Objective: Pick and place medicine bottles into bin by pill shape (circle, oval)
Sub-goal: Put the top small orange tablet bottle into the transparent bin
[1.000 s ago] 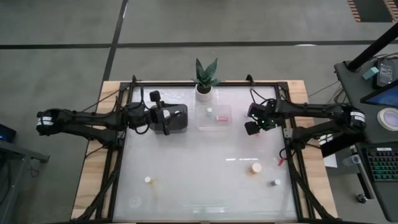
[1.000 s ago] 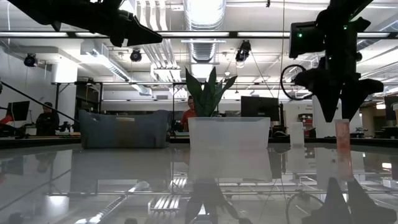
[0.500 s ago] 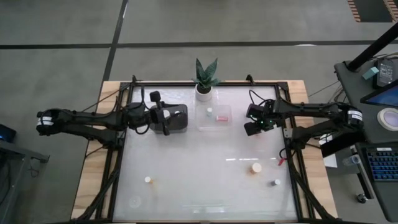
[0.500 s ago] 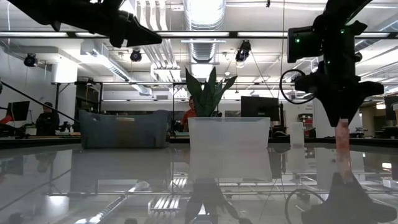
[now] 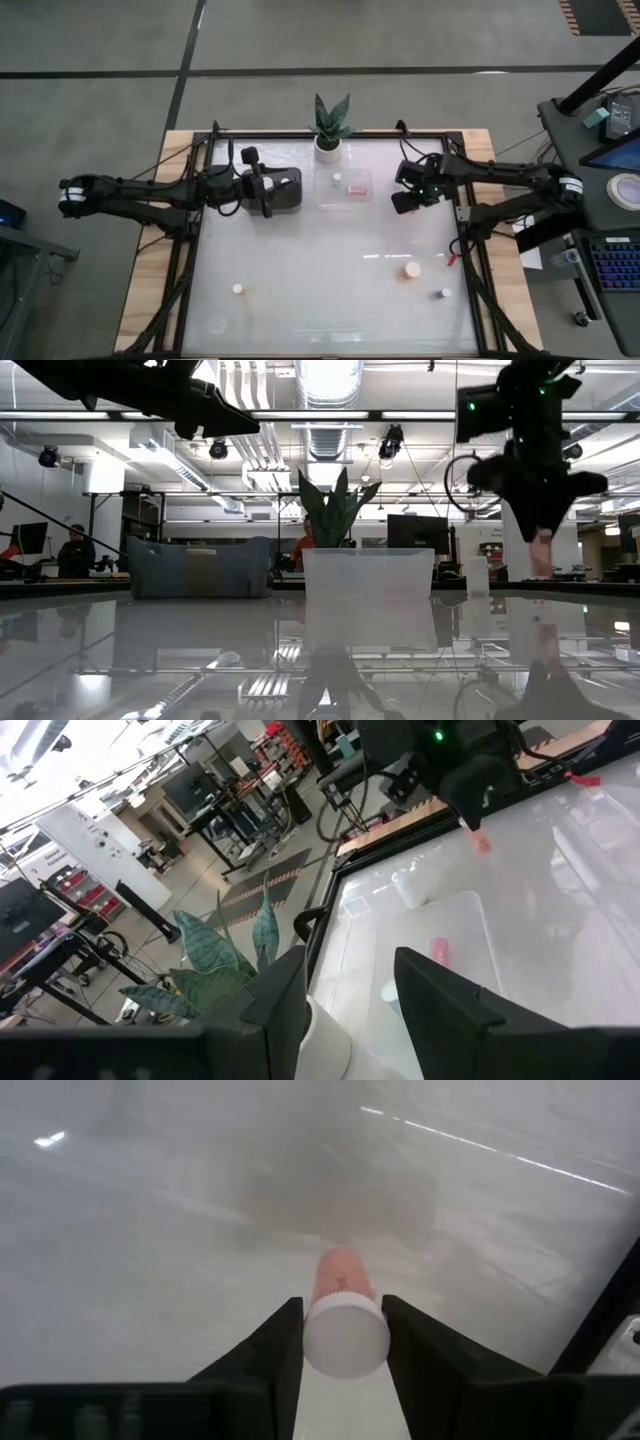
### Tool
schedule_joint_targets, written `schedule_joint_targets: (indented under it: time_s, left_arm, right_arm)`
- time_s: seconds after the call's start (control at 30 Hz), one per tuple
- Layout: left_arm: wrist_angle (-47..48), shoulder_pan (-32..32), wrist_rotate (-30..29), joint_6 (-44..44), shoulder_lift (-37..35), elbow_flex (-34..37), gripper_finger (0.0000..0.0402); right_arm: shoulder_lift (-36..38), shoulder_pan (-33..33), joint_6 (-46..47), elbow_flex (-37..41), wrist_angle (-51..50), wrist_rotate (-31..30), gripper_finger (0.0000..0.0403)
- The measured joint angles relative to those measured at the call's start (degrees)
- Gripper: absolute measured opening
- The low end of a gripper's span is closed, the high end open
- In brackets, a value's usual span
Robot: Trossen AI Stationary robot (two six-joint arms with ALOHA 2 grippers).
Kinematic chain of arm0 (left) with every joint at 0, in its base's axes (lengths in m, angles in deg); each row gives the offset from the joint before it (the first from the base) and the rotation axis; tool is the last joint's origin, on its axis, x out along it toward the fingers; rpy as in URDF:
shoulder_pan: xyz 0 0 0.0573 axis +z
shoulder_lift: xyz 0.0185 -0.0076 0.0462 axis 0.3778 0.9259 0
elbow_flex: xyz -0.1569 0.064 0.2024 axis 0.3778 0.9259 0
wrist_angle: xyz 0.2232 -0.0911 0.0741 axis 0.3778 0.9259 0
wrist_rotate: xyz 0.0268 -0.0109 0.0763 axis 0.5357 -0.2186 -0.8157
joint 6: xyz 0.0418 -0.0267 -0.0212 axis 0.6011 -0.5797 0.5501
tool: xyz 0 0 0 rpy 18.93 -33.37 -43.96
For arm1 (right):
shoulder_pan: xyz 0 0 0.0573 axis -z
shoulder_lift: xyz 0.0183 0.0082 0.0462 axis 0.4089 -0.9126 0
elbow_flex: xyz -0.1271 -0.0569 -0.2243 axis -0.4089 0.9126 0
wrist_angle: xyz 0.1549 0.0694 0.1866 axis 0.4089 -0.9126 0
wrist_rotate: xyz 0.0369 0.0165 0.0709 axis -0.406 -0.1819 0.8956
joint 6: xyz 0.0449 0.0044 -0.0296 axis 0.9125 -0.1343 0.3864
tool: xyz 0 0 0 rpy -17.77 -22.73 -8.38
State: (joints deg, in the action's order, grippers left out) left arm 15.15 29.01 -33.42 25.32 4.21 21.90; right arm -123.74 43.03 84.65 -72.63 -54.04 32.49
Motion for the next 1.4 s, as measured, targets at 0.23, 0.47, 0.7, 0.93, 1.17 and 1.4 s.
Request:
schedule_joint_targets:
  time_s: [0.23,0.47,0.7,0.93,1.17,1.4]
  left_arm:
    - [0.0,0.0,0.0,0.0,0.0,0.0,0.0138]
    - [0.0,0.0,0.0,0.0,0.0,0.0,0.0138]
    - [0.1,0.0,0.0,0.0,0.0,0.0,0.0138]
    - [0.9,0.0,0.0,0.0,0.0,0.0,0.0138]
    - [1.4,0.0,0.0,0.0,0.0,0.0,0.0138]
    - [1.6,0.0,0.0,0.0,0.0,0.0,0.0138]
  right_arm:
    - [-2.0,-0.1,-1.9,-10.5,-2.2,-0.2,0.0106]
    - [-11.1,-0.3,-9.6,-23.5,-2.8,-1.2,0.0108]
    - [-22.7,0.3,-19.8,-37.3,-5.8,-1.1,0.0108]
    - [-31.9,1.8,-26.8,-46.7,-7.2,-1.2,0.0109]
    - [-38.1,3.9,-31.1,-49.9,-6.9,-1.3,0.0109]
    - [-41.6,5.1,-33.5,-49.6,-5.7,-2.3,0.0109]
